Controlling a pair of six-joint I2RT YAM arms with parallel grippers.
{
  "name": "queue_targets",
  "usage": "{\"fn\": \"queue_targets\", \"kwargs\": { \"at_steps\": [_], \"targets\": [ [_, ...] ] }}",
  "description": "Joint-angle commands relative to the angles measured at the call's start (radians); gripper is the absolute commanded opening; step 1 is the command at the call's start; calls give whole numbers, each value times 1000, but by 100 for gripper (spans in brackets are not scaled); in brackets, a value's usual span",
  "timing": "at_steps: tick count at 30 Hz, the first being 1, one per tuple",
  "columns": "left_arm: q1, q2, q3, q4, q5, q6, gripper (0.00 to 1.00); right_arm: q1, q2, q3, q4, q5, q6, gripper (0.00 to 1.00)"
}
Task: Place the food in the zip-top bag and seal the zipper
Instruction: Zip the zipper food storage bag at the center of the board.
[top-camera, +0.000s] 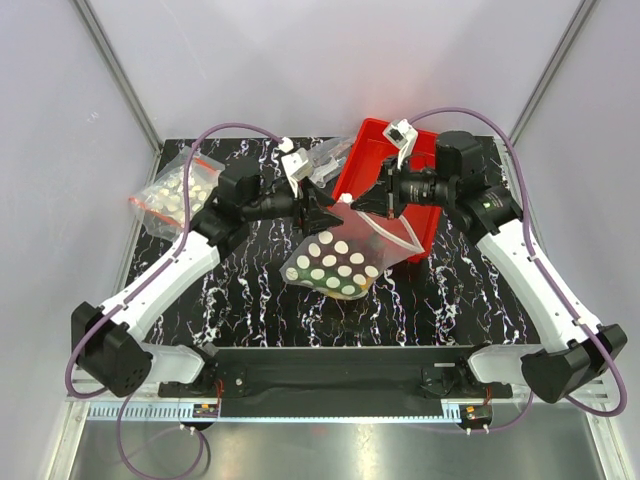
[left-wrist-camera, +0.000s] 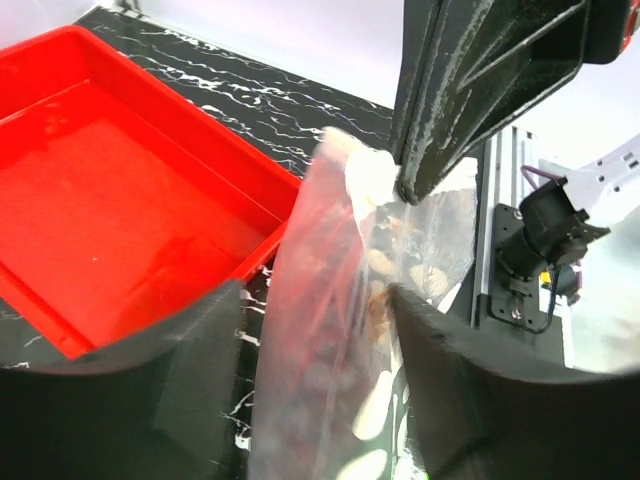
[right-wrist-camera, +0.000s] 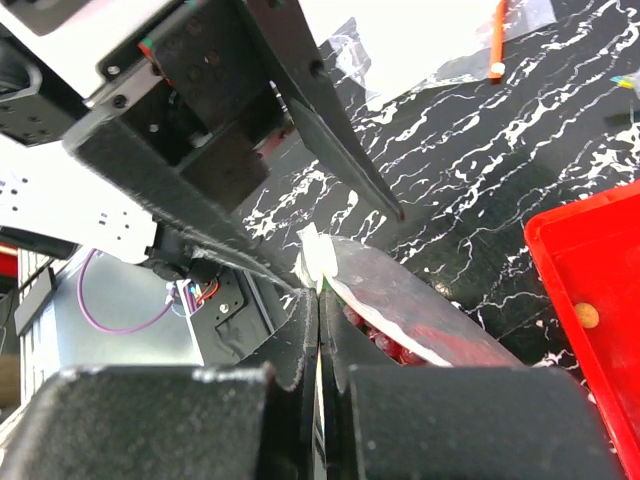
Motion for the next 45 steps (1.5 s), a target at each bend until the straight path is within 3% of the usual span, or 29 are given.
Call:
{"fn": "queue_targets", "kwargs": {
  "at_steps": [1,6,10,12,14,17,21,35,42,44,45],
  "targets": [
    [5,15,54,84,81,-8,56,22,-34,37,38,-45,-22,0],
    [4,30,47,133,135,-61,33,36,-42,26,22,-22,-42,0],
    [4,24,31,189,162,-109,0,37,-51,6,23,2,-56,0],
    [2,23,31,190,165,-118,0,39,-53,3,17,16,-61,9],
    [1,12,30,175,159,-117,0,37,-63,-12,34,36,-70,30],
    [1,0,31,138,159,-102,0,37,-88,-41,67,59,-81,48],
    [2,-20,31,98,170,-88,0,37,-85,-49,81,41,-105,57],
    [-47,-39,44,6,171,-62,0,39,-90,-83,166,-51,-203,61],
    [-53,-45,57,-21,158,-51,0,40,-76,-73,135,-106,-222,44],
    [-51,-49,60,-25,151,-51,0,40,-82,-80,138,-120,-223,45],
    [-51,-49,62,-26,150,-51,0,40,-83,-84,137,-128,-220,52]
  ]
}}
